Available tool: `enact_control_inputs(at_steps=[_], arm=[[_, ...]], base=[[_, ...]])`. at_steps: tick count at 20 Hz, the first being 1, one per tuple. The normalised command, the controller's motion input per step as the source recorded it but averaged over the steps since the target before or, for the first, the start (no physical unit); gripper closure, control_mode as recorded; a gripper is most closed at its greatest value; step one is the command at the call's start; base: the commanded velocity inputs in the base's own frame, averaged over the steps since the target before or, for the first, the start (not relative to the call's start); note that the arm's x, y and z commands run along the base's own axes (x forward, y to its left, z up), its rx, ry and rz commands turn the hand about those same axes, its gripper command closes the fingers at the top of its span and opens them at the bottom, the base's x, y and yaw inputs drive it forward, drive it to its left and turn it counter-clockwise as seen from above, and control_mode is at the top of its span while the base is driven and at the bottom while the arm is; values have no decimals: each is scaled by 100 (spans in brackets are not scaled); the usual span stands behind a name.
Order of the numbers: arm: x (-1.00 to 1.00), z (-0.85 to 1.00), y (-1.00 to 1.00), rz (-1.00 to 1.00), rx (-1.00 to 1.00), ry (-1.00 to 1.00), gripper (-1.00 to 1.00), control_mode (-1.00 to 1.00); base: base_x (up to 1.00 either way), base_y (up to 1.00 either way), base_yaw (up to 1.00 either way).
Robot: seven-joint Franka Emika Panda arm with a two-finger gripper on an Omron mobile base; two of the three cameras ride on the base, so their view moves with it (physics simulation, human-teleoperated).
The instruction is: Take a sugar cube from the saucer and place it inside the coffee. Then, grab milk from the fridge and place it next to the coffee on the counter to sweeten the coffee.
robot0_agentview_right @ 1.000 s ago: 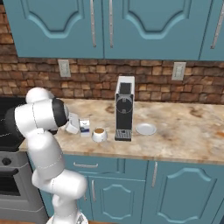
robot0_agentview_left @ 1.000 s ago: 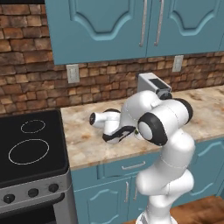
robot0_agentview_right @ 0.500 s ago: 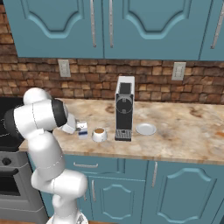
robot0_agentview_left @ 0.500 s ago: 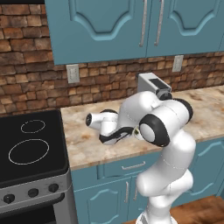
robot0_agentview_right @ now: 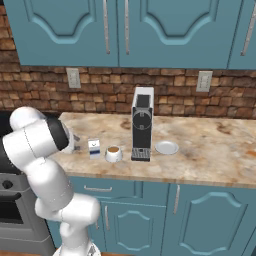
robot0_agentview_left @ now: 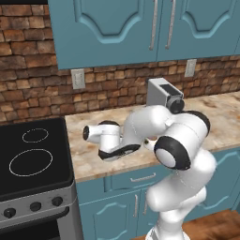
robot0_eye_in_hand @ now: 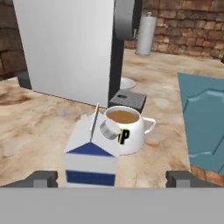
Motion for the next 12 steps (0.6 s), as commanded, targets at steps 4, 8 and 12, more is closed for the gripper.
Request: enact_control_inputs(at_steps=[4, 8, 12], arm=[[-92, 41, 10, -2, 0, -27, -100, -100], [-100, 26, -10, 0, 0, -41, -100, -100], [-100, 11, -31, 0, 0, -66, -100, -100]], base=[[0, 0, 0], [0, 0, 0], [0, 0, 0]])
